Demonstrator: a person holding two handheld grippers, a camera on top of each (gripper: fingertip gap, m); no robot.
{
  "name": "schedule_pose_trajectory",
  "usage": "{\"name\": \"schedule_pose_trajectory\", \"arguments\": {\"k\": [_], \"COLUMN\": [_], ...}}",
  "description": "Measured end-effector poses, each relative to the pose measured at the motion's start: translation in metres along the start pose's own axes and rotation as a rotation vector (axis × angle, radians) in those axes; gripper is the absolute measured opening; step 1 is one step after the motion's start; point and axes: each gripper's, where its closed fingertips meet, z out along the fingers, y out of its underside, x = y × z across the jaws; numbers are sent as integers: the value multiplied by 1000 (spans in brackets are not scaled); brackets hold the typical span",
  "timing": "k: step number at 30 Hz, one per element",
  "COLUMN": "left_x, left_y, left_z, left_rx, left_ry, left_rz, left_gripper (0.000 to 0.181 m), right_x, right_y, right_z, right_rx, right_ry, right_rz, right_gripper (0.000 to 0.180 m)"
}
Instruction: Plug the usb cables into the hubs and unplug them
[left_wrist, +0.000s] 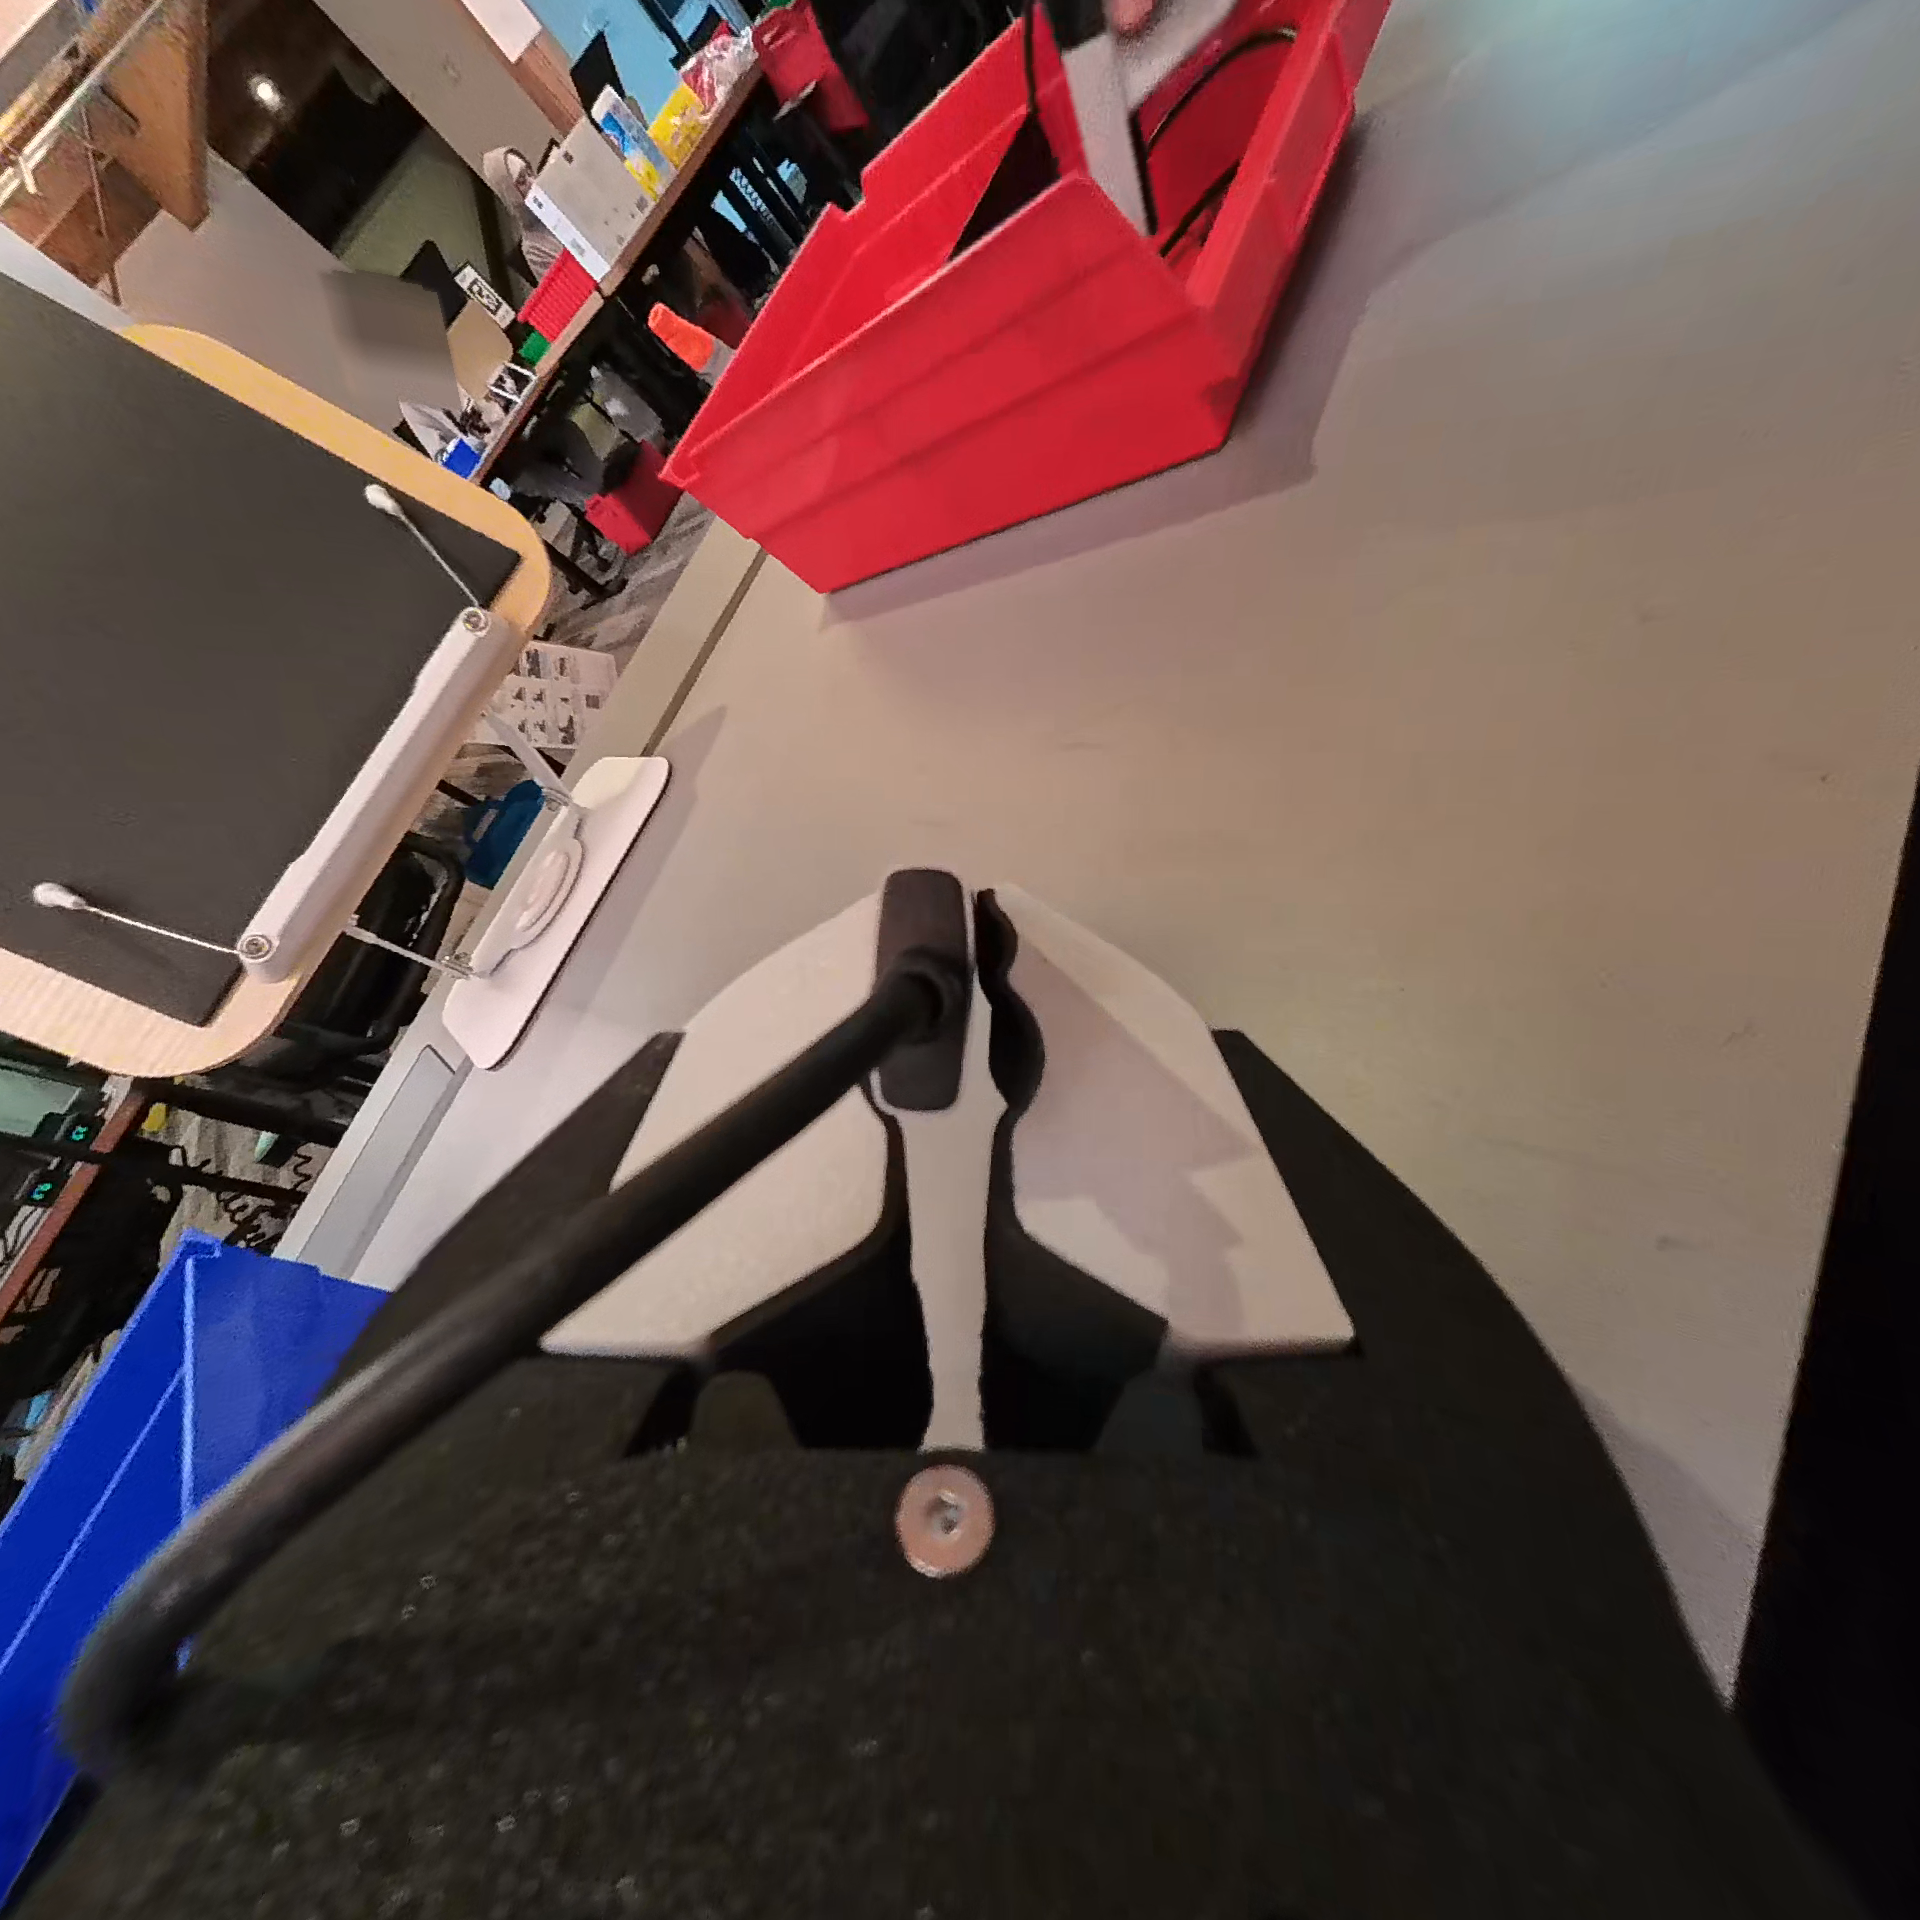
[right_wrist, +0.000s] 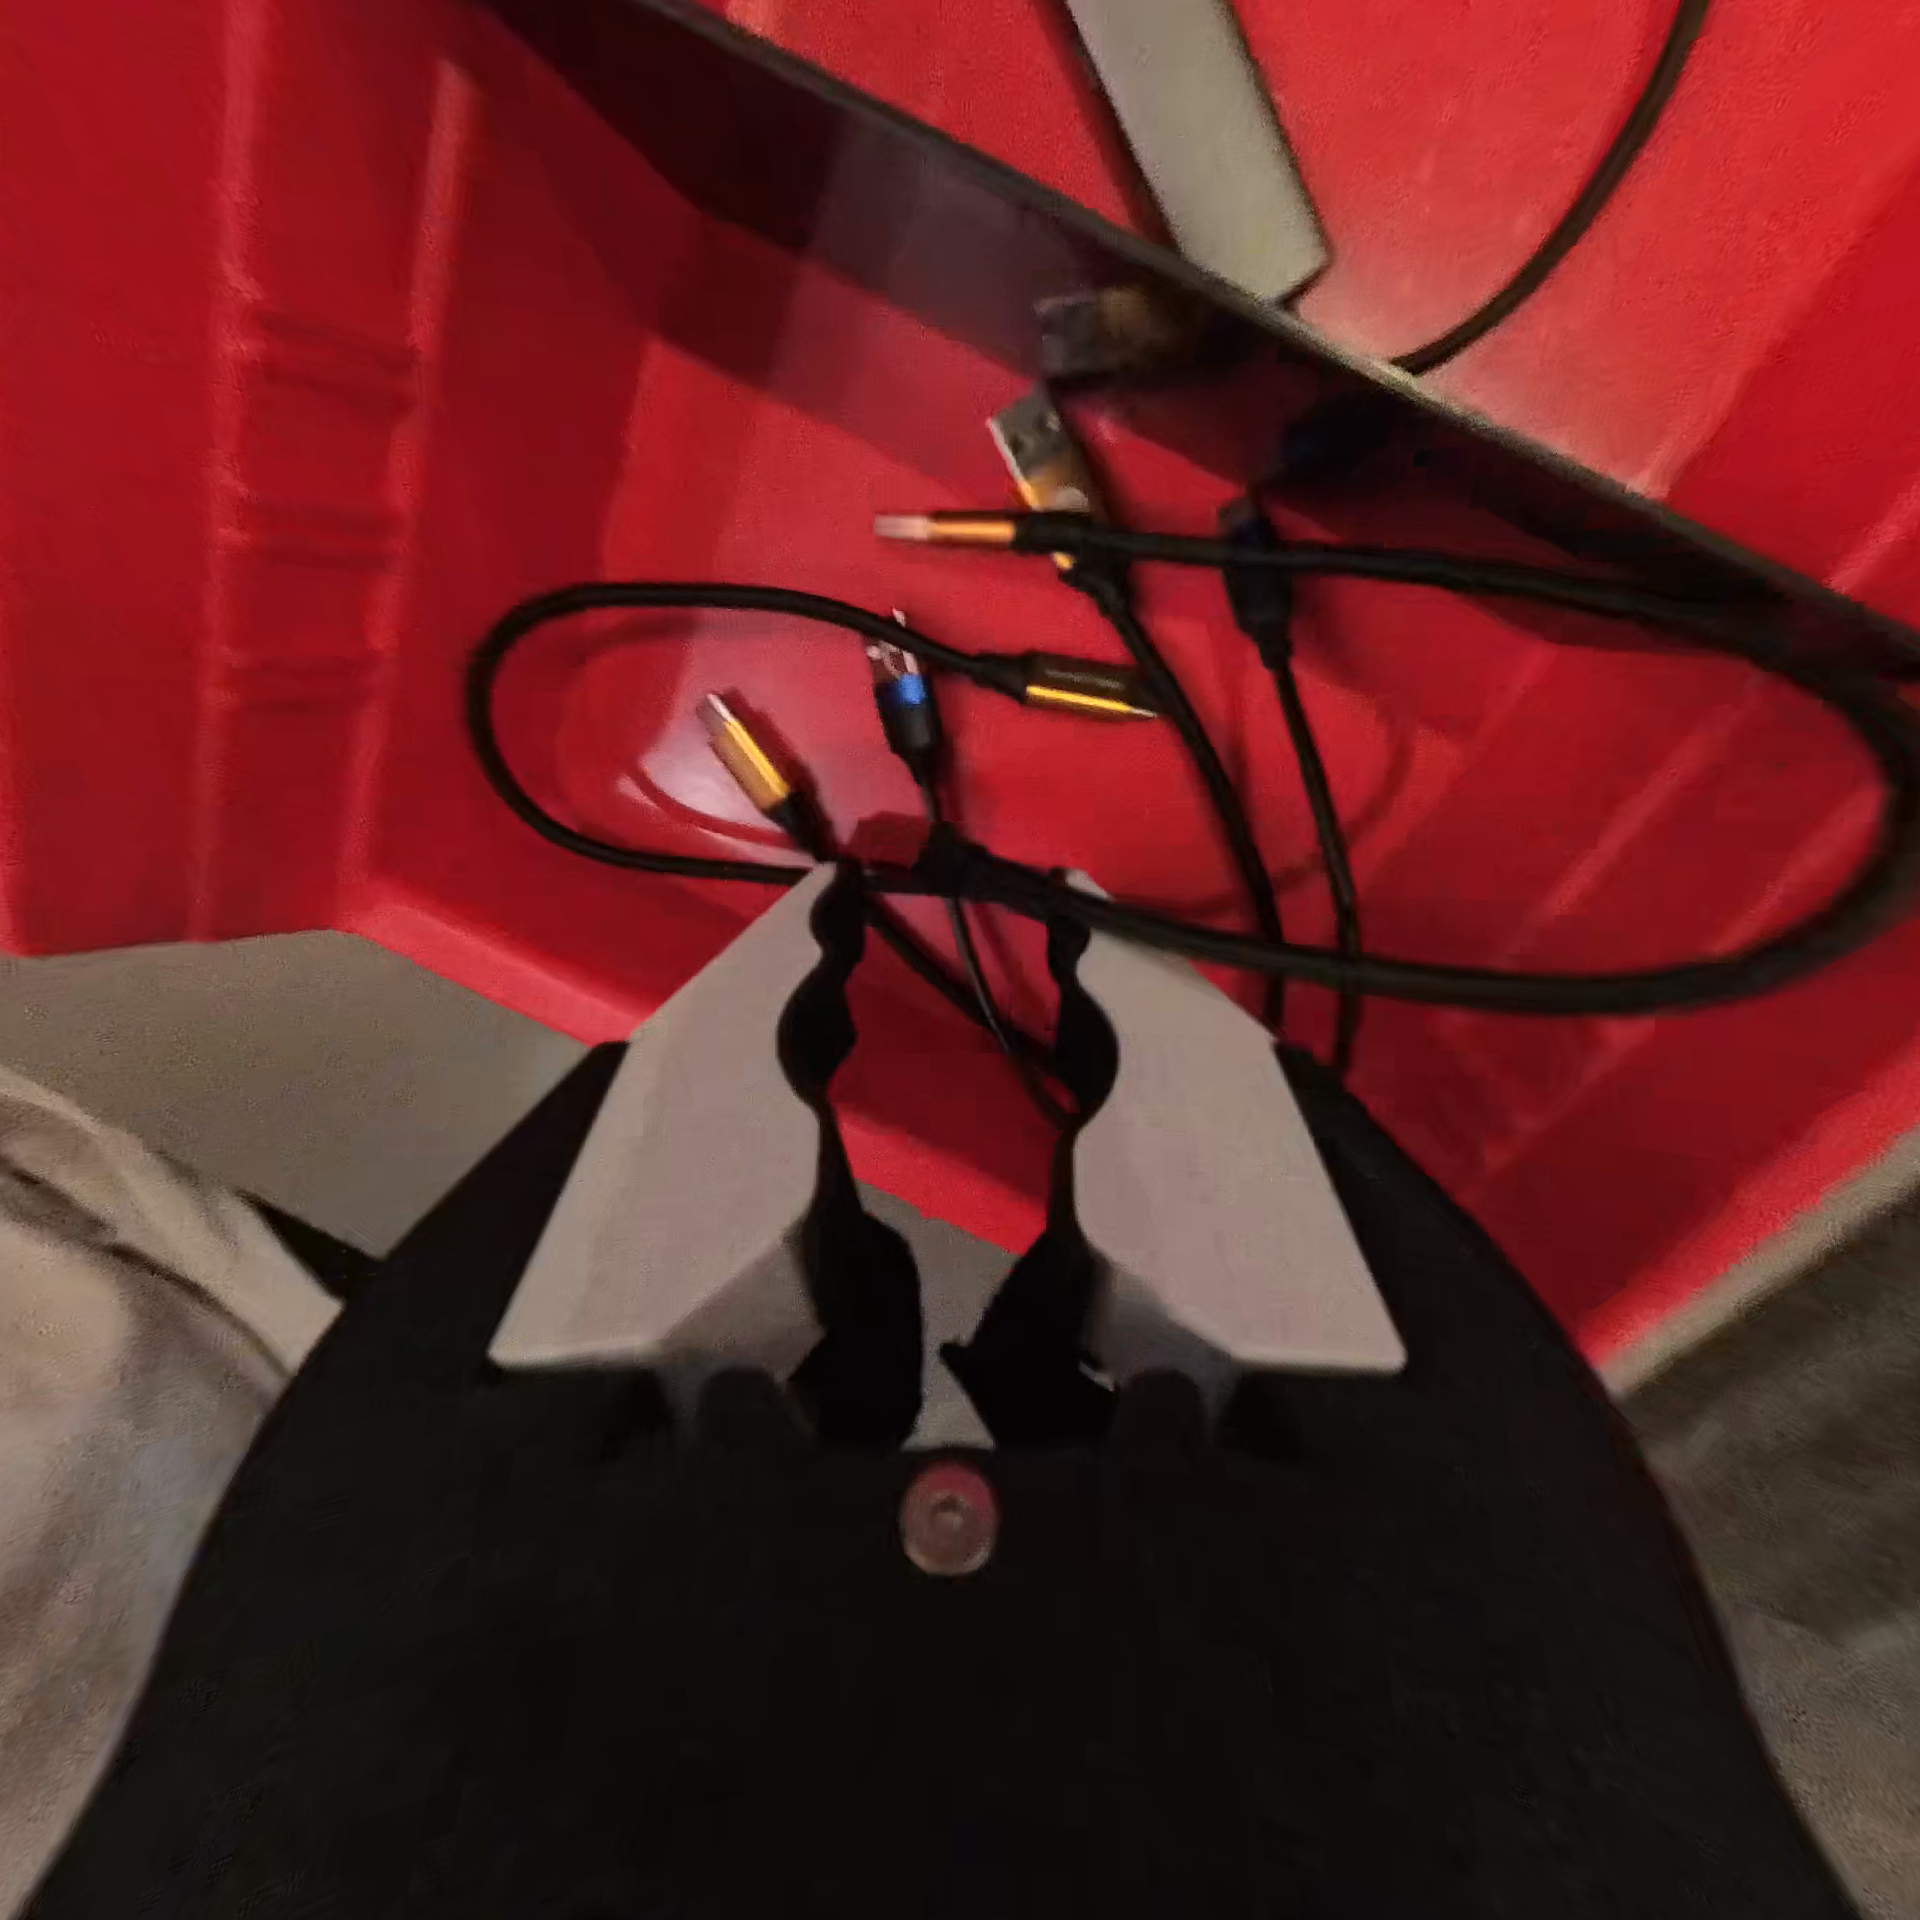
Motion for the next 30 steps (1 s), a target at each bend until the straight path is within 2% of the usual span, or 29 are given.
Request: {"name": "schedule_pose_trajectory", "arguments": {"k": [2,6,9,10,12,14,16,17,20,22,25,28,30], "left_x": [-2,-4,-10,-13,-18,-20,-19,-18,-9,-2,8,16,20], "left_y": [2,6,6,4,-4,-16,-18,-17,-15,-16,-19,-22,-22], "left_z": [0,1,0,-2,-6,-11,-12,-11,-9,-8,-7,-6,-6], "left_rx": [-5,-14,-2,11,63,141,155,141,117,110,100,97,92], "left_ry": [-2,6,-16,-25,-36,-19,4,12,60,86,123,154,180], "left_rz": [-10,-42,-54,-62,-92,-138,-163,-165,-160,-145,-115,-104,-119], "left_gripper": [10,10,10,10,10,10,10,10,10,10,10,9,9], "right_x": [29,51,32,4,-98,-206,-284,-312,-372,-395,-414,-413,-412], "right_y": [14,26,23,13,-17,-27,-26,-24,-19,-17,-11,-9,-9], "right_z": [-13,-42,-60,-58,-45,-50,-59,-61,-60,-51,-41,-28,-28], "right_rx": [-87,-149,-66,31,289,508,664,712,837,842,822,770,770], "right_ry": [219,487,572,493,126,-238,-476,-531,-597,-554,-483,-363,-327], "right_rz": [-36,-107,-145,-159,-284,-471,-594,-659,-830,-946,-1117,-1254,-1295], "right_gripper": [37,39,40,40,40,41,43,46,41,39,34,11,9]}}
